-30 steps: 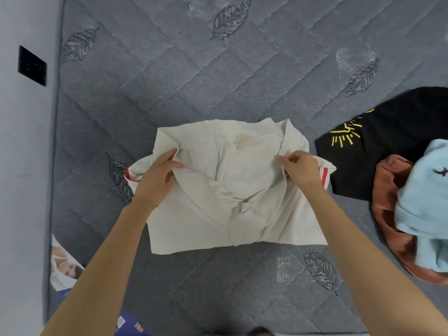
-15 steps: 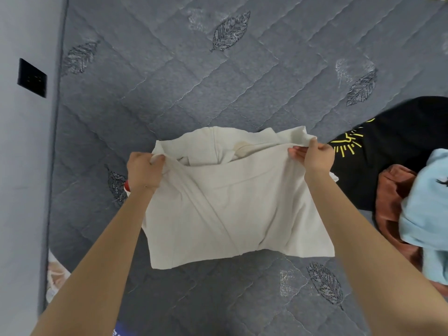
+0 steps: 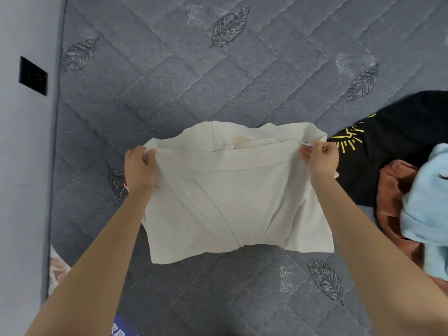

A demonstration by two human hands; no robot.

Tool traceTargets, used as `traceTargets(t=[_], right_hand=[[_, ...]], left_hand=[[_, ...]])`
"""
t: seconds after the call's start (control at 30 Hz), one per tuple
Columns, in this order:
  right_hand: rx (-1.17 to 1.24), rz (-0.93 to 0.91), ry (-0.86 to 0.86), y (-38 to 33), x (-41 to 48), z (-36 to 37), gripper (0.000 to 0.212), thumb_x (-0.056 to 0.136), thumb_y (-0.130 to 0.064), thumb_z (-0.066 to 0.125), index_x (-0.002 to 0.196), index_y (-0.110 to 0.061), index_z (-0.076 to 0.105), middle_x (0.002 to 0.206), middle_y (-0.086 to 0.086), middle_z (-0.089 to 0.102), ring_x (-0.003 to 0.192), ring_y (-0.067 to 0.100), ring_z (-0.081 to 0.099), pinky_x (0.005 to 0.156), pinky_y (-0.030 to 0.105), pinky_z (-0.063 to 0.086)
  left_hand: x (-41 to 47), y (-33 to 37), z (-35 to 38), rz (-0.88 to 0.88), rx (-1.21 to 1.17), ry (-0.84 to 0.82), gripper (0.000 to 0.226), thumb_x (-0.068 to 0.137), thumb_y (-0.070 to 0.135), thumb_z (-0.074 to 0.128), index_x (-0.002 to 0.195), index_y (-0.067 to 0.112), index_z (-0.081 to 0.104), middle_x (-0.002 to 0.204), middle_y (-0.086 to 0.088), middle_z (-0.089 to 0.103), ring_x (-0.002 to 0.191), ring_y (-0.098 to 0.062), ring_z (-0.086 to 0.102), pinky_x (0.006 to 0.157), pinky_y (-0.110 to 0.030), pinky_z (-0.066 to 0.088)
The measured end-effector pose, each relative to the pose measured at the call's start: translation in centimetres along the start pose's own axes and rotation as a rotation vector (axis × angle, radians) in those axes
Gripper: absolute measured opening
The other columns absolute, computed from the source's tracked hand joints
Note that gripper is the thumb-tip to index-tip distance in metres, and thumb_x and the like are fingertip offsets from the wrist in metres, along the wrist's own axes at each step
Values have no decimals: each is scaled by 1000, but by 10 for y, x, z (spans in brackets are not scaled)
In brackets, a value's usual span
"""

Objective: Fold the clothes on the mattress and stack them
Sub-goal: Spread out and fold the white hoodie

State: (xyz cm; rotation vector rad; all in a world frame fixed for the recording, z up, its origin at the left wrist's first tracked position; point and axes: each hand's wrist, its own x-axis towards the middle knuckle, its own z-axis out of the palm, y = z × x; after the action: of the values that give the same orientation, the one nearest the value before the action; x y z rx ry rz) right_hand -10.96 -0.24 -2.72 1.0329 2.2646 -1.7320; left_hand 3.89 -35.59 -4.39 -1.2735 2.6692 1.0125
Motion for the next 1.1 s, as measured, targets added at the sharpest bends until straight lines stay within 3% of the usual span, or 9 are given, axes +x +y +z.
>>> traceTargets(t=[0.07, 0.17, 0.3, 0.47, 0.63, 0.77, 0.9, 1.0, 1.1], right_hand=[[-116, -15, -54, 5, -3, -1, 18, 101, -18, 45, 83, -20, 46, 105, 17, 70, 94, 21, 70, 88, 33, 58], [-293, -90, -89, 11, -7, -9, 15, 97, -21, 51, 82, -25, 53, 101, 6, 70, 93, 17, 66, 87, 32, 54], [-446, -223, -148, 16, -16, -24, 8, 93, -25, 61, 99, -20, 59, 100, -5, 63, 87, 2, 57, 70, 0, 39], [-683, -216, -90, 31, -22, -47, 48, 87, -30, 72, 129, -16, 53, 136, 7, 47, 125, 25, 42, 98, 35, 38], [-733, -69, -103, 51, -22, -68, 78, 79, -35, 80, 140, -10, 39, 146, 11, 33, 132, 31, 38, 107, 43, 37], [-636, -61, -8, 62, -28, -74, 101, 71, -37, 87, 146, -10, 25, 148, 11, 22, 131, 28, 36, 104, 43, 40], [-602, 195, -37, 70, -26, -75, 116, 63, -53, 87, 147, -5, 24, 147, 12, 30, 138, 32, 33, 112, 49, 35], [-542, 287, -125, 73, -27, -74, 113, 64, -52, 86, 146, -5, 26, 146, 11, 39, 136, 31, 39, 107, 45, 38], [-385, 309, -216, 74, -28, -77, 81, 73, -37, 85, 133, -5, 43, 133, 8, 56, 115, 25, 55, 90, 33, 43]], left_hand=[[-4, 1, 3, 37, 33, -45, 17, 96, 14, 49, 90, -2, 52, 107, -27, 53, 99, -35, 49, 74, -34, 31], [-13, 5, 2, 49, 31, -32, 31, 96, 19, 54, 122, 2, 54, 131, -21, 46, 115, -37, 47, 91, -42, 39], [-36, 16, 3, 232, 219, 25, 49, 97, 28, 54, 143, 14, 43, 154, -20, 25, 141, -39, 24, 115, -48, 19], [-81, 48, 29, 486, 291, -64, 47, 96, 35, 52, 139, 16, 50, 155, -19, 26, 143, -42, 21, 118, -54, 10], [-133, 73, 77, 718, 348, -202, 51, 93, 43, 54, 140, 21, 52, 154, -18, 31, 144, -41, 23, 116, -60, 13], [-146, 72, 109, 727, 698, -331, 66, 96, 61, 27, 154, 31, 18, 163, -8, 6, 149, -35, 0, 114, -62, -9], [-136, 69, 126, 648, 830, -368, 70, 93, 68, 11, 154, 36, -2, 163, -3, -11, 147, -33, -14, 104, -60, -26], [-136, 73, 129, 618, 870, -380, 70, 93, 68, 10, 153, 36, -5, 162, -3, -13, 147, -33, -16, 103, -61, -27], [-138, 75, 123, 634, 800, -398, 67, 96, 64, 17, 154, 34, 3, 163, -4, -7, 148, -32, -13, 104, -58, -27]])
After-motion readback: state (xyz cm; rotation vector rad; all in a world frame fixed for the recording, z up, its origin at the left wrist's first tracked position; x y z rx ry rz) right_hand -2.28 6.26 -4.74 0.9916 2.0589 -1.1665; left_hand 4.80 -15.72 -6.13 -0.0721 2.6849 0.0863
